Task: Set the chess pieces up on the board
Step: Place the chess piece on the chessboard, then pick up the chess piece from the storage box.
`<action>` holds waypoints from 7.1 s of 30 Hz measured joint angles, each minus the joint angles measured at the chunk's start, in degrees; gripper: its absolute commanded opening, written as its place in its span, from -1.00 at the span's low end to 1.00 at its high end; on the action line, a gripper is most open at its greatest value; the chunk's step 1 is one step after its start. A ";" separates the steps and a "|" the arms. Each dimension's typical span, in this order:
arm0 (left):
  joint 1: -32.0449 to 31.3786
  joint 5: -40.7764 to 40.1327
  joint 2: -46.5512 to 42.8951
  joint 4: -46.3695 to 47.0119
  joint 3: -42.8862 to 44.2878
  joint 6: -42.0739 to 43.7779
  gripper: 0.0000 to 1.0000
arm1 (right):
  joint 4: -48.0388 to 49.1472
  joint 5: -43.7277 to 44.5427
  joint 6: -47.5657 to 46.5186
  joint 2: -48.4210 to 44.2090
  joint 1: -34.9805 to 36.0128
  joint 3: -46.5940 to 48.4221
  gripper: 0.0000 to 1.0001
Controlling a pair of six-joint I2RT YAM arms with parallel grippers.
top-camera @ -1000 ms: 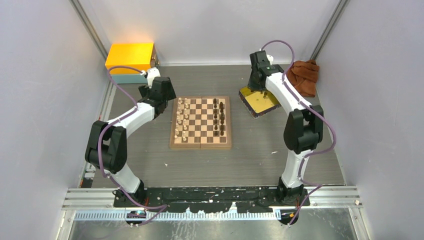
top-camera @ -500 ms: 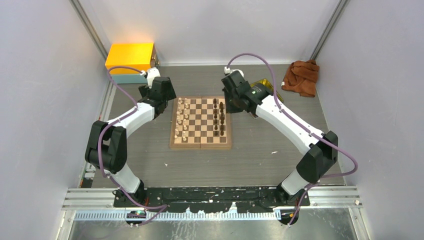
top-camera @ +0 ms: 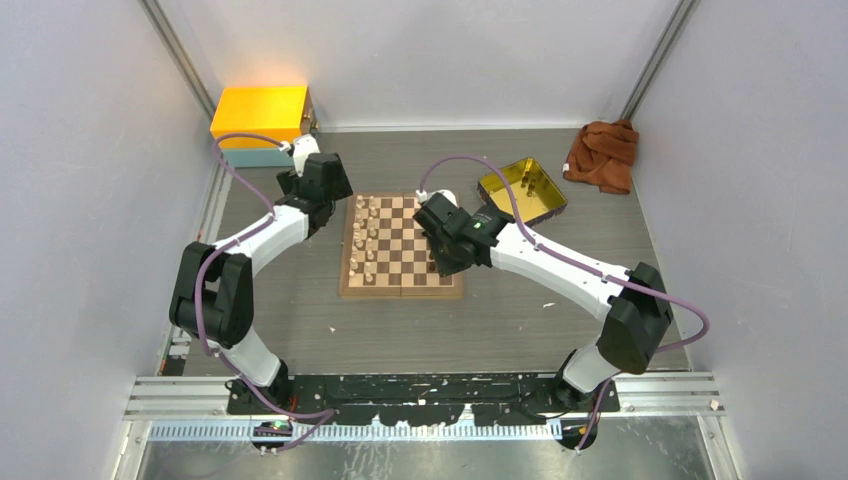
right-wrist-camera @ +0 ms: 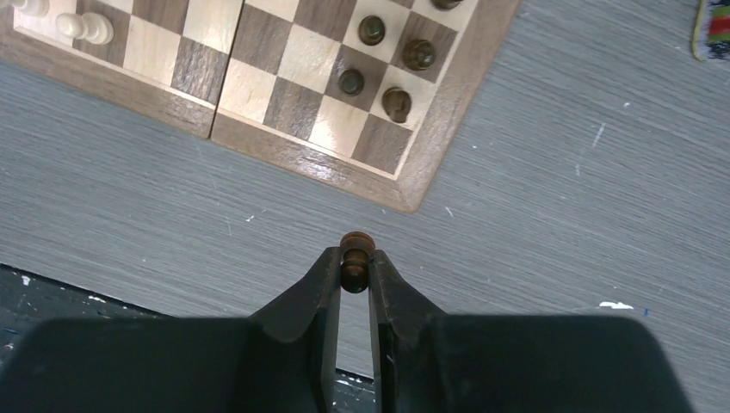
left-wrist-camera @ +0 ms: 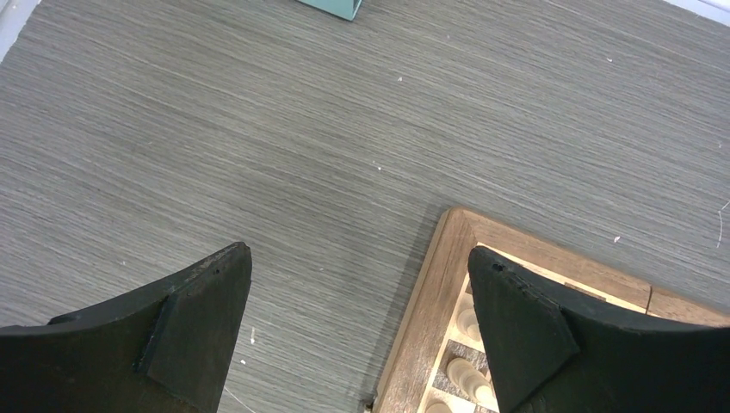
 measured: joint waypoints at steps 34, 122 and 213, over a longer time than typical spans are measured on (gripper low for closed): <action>0.00 -0.02 -1.90 0.00 -0.20 0.04 0.93 | 12.68 -1.64 0.57 10.43 1.49 -4.66 -0.97; 0.00 -0.02 -1.84 0.02 -0.20 0.07 0.93 | 10.32 -1.62 -3.91 11.47 -0.26 0.59 -0.35; 1.14 0.26 6.40 0.74 3.74 -0.02 0.93 | 15.67 1.97 -3.28 44.81 -44.22 38.71 -0.16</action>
